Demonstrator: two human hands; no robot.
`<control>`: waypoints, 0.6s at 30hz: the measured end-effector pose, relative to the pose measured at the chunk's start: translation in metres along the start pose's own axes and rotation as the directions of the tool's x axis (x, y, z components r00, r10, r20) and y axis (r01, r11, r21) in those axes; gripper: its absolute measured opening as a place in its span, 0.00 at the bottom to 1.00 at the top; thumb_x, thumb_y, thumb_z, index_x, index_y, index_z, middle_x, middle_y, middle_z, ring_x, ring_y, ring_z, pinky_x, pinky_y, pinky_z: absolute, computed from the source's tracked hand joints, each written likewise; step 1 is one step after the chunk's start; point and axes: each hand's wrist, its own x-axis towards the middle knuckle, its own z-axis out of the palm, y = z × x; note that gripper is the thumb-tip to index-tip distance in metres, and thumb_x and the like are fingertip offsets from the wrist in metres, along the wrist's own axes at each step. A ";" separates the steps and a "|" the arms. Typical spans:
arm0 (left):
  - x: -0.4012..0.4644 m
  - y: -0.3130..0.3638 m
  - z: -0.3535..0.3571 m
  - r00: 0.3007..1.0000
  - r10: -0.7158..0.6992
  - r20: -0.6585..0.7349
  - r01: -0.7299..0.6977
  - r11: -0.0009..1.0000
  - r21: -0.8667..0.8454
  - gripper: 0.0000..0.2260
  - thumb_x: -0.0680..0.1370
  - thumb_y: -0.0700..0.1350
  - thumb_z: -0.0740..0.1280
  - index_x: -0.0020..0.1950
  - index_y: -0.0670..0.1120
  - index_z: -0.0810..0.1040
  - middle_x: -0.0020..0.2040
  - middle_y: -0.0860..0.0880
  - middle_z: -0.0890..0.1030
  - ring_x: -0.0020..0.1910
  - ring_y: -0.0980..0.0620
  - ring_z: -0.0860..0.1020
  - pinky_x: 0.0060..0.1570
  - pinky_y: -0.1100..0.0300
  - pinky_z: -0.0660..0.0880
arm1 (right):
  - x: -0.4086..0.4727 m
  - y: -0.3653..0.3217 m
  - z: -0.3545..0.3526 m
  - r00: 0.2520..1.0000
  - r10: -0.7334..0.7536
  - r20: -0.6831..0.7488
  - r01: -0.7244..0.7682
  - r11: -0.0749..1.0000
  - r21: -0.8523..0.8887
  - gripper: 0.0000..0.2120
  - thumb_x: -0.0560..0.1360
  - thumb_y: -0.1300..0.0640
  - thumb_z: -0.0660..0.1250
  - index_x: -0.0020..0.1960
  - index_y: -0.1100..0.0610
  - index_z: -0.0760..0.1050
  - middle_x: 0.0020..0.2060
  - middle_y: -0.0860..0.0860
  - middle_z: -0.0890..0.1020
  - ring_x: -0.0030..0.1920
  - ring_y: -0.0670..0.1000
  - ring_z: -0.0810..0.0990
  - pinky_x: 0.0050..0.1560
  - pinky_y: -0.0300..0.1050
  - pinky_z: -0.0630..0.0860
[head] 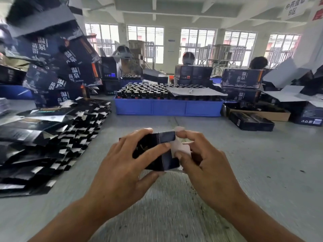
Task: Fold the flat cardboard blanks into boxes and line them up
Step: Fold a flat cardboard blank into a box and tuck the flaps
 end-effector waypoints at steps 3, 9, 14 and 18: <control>-0.002 0.001 -0.002 1.000 -0.011 -0.001 0.011 1.000 -0.017 0.28 0.71 0.53 0.72 0.70 0.56 0.70 0.73 0.44 0.69 0.67 0.40 0.72 0.58 0.43 0.76 | -0.001 0.000 0.003 1.000 0.020 -0.021 -0.020 1.000 -0.010 0.21 0.80 0.53 0.68 0.64 0.31 0.67 0.53 0.43 0.84 0.48 0.40 0.83 0.47 0.40 0.82; -0.002 0.005 -0.006 1.000 0.005 -0.025 -0.007 0.995 -0.098 0.21 0.75 0.54 0.67 0.68 0.56 0.72 0.74 0.44 0.69 0.69 0.40 0.72 0.58 0.43 0.77 | -0.004 -0.004 0.003 0.999 0.012 -0.032 -0.012 1.000 -0.007 0.27 0.80 0.50 0.66 0.68 0.25 0.59 0.51 0.44 0.84 0.44 0.39 0.83 0.39 0.31 0.77; -0.004 0.005 -0.004 1.000 -0.004 -0.014 0.002 0.992 -0.128 0.23 0.71 0.48 0.72 0.65 0.55 0.73 0.74 0.46 0.69 0.69 0.42 0.71 0.58 0.47 0.76 | -0.006 -0.005 0.004 0.999 -0.031 -0.027 0.030 0.999 -0.039 0.25 0.81 0.52 0.66 0.66 0.26 0.63 0.46 0.41 0.84 0.41 0.39 0.82 0.37 0.29 0.74; -0.005 0.006 -0.003 0.999 -0.026 -0.022 0.023 0.989 -0.144 0.24 0.70 0.47 0.72 0.66 0.56 0.73 0.73 0.48 0.69 0.69 0.43 0.72 0.58 0.49 0.76 | -0.007 -0.003 0.005 0.996 -0.081 -0.045 0.078 0.995 -0.066 0.17 0.80 0.57 0.67 0.64 0.39 0.75 0.36 0.31 0.79 0.36 0.36 0.79 0.36 0.27 0.71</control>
